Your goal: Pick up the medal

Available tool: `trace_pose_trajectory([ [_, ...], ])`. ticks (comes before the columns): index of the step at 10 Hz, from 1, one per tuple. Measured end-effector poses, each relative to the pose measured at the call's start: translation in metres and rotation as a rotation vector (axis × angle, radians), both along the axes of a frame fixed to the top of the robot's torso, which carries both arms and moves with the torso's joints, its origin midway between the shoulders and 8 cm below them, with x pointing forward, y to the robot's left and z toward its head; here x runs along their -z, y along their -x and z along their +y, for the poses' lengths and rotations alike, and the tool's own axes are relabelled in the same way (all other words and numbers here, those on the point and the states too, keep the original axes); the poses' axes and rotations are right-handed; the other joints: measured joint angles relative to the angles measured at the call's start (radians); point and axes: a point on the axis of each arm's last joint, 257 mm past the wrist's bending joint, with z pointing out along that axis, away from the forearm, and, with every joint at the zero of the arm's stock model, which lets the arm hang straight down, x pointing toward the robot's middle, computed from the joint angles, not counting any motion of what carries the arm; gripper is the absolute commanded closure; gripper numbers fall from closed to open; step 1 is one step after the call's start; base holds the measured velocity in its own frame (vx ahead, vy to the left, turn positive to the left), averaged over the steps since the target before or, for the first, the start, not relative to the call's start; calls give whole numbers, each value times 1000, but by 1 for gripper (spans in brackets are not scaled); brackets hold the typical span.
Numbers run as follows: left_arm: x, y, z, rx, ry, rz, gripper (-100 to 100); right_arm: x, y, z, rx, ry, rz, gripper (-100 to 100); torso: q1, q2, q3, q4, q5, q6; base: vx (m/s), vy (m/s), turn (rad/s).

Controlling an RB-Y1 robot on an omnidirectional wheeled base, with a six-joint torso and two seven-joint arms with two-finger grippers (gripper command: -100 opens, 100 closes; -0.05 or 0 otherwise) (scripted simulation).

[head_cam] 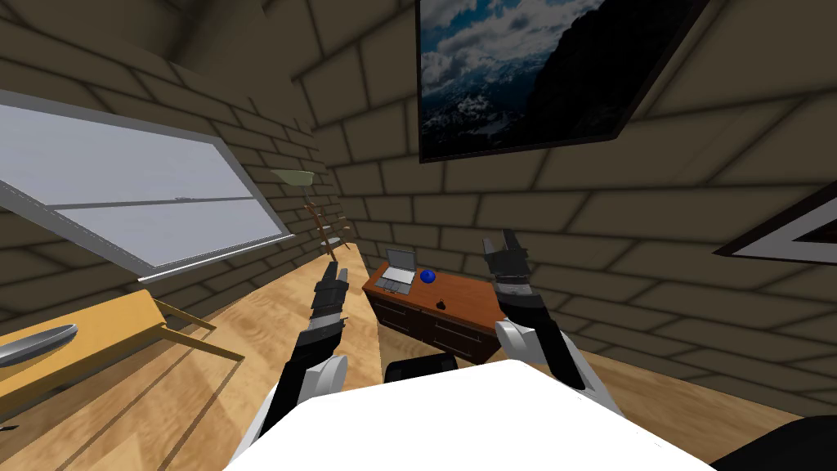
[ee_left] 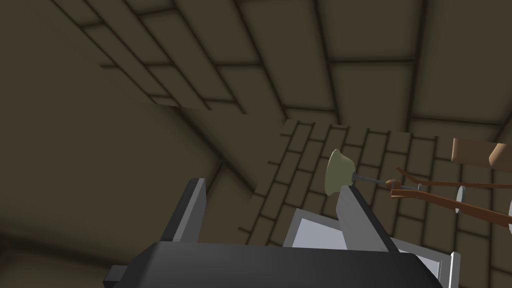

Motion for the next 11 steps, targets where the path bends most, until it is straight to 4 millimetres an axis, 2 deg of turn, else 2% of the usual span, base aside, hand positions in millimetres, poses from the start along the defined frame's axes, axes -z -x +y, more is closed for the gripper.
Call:
trace_pose_trajectory([
  [5, 0, 0, 0, 0, 0, 0, 0, 58, -33, 5, 38, 164, 162, -100, 10, 3, 2, 1, 2, 0, -39, 144, -8],
  [6, 0, 0, 0, 0, 0, 0, 0, 75, -38, 6, 48, 193, 200, -100, 10, 2, 1, 0, 2, 0, -37, 97, -8],
  [8, 0, 0, 0, 0, 0, 0, 0, 93, -47, 8, 65, 242, 245, -100, 6, 3, 1, 1, 1, 0, -45, 101, 0],
  [9, 0, 0, 0, 0, 0, 0, 0, 112, -52, 7, 77, 273, 283, -100, 8, 3, 2, 1, 2, 0, -20, 84, 2],
  [11, 0, 0, 0, 0, 0, 0, 0, 129, -59, 8, 95, 324, 332, -100, 5, 2, 1, 0, 1, 0, -28, 95, -3],
])
